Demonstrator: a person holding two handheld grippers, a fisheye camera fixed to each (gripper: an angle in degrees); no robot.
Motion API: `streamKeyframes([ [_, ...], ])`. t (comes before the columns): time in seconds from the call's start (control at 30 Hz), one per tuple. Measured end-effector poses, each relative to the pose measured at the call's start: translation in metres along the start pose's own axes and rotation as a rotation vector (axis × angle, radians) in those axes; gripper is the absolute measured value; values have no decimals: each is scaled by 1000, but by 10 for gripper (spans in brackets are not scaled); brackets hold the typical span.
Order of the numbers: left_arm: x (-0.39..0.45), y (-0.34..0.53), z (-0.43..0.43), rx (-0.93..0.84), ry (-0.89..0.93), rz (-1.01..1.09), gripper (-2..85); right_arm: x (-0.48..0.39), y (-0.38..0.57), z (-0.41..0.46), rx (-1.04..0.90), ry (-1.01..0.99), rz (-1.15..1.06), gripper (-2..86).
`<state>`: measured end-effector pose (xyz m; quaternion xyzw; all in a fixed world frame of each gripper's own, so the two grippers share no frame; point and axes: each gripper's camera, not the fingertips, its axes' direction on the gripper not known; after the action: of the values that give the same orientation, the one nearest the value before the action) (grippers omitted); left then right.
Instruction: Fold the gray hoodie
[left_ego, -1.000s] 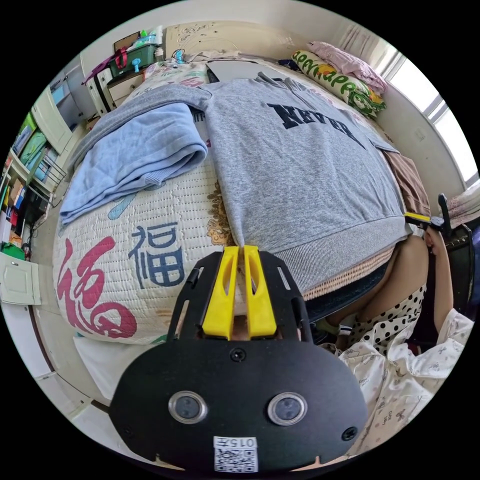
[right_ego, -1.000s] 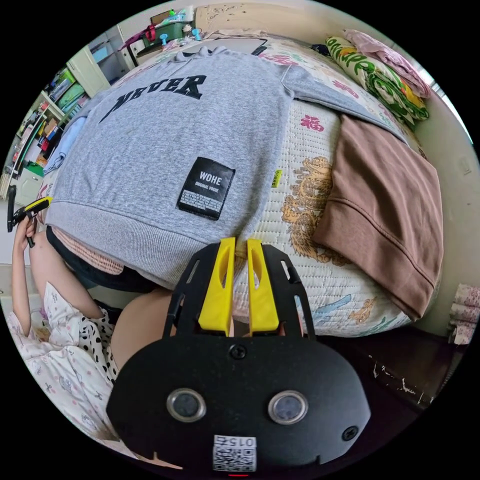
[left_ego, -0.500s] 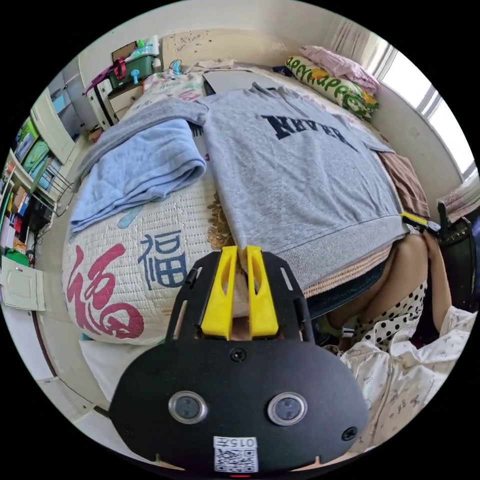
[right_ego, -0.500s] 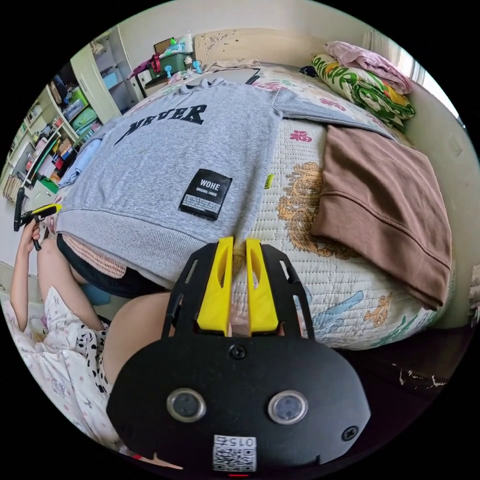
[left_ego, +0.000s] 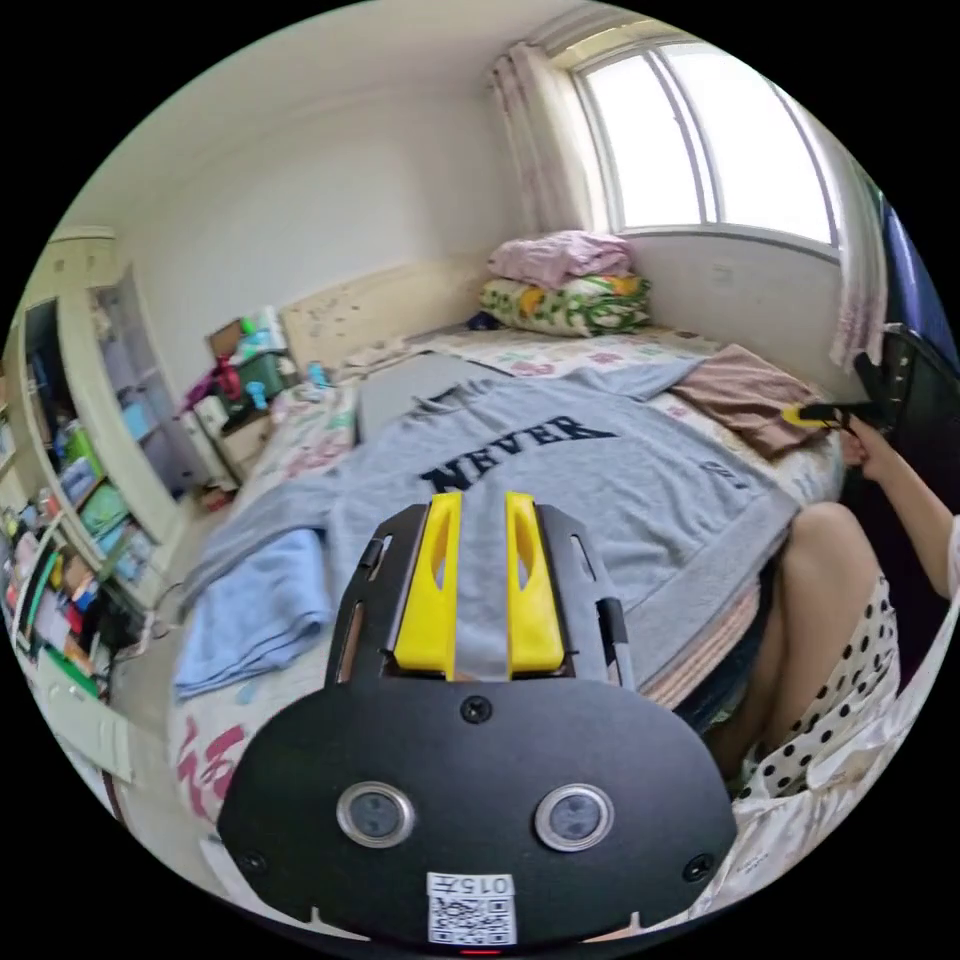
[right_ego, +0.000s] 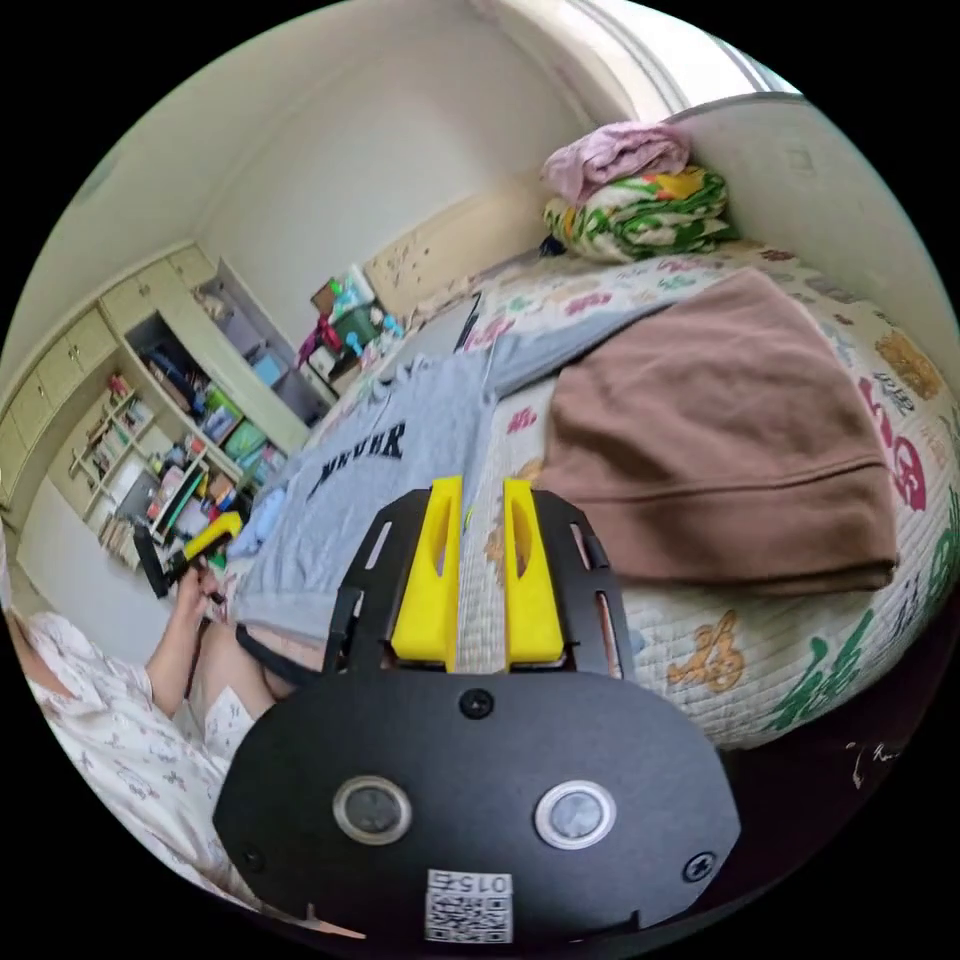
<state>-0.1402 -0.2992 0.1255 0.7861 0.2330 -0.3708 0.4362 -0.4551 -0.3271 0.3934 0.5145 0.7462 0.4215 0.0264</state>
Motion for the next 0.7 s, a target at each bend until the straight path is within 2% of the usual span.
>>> streamKeyframes([
  [0.03, 16, 0, 32, -46, 125, 18, 82, 7, -19, -21, 91, 15, 44, 79],
  [0.17, 64, 14, 96, -124, 321, 80, 92, 30, -97, -58, 218, 70, 152, 107],
  [0.23, 85, 27, 123, -213, 327, 161, 106, 45, -158, -61, 240, 158, 179, 111],
  [0.3, 90, 34, 136, -294, 312, 211, 106, 68, -200, -58, 262, 136, 254, 112],
  [0.43, 60, 55, 139, -299, 382, 170, 103, 129, -267, -43, 366, 41, 476, 118],
  [0.67, 36, 77, 133, -276, 354, 184, 104, 196, -325, 16, 290, 123, 689, 126],
  [0.7, 30, 79, 133, -277, 360, 178, 104, 206, -327, 24, 261, 196, 735, 111],
])
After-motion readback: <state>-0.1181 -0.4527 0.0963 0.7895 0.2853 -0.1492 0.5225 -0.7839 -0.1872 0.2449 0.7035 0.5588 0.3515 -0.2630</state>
